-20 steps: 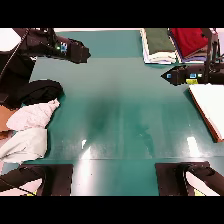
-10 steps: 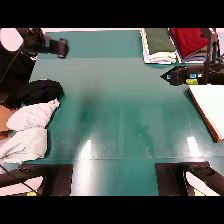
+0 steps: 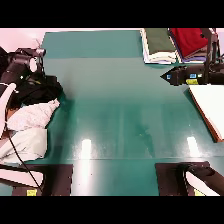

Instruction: Fold the shirts.

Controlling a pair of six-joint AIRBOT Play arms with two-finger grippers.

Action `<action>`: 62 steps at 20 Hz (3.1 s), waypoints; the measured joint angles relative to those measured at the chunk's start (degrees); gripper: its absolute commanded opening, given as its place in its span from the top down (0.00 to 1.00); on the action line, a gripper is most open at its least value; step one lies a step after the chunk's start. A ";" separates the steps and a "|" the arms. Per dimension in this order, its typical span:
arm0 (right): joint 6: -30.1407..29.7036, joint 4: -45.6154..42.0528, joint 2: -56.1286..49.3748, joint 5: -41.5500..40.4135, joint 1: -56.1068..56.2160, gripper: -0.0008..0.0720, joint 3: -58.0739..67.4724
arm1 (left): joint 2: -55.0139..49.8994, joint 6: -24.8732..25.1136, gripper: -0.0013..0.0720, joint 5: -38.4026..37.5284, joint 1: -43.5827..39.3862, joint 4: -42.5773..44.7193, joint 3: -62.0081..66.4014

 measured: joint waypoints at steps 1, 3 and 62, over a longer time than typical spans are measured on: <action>0.00 0.00 0.00 0.00 0.00 0.97 0.02 | -0.59 -0.37 0.26 1.07 0.26 0.11 -0.26; 0.00 0.00 0.00 -0.22 0.00 0.97 0.02 | -1.49 -1.11 0.93 1.95 0.74 0.22 0.04; 0.39 -3.72 3.78 12.70 -13.97 0.96 9.77 | 9.27 13.94 0.94 -1.77 -10.03 -41.35 1.60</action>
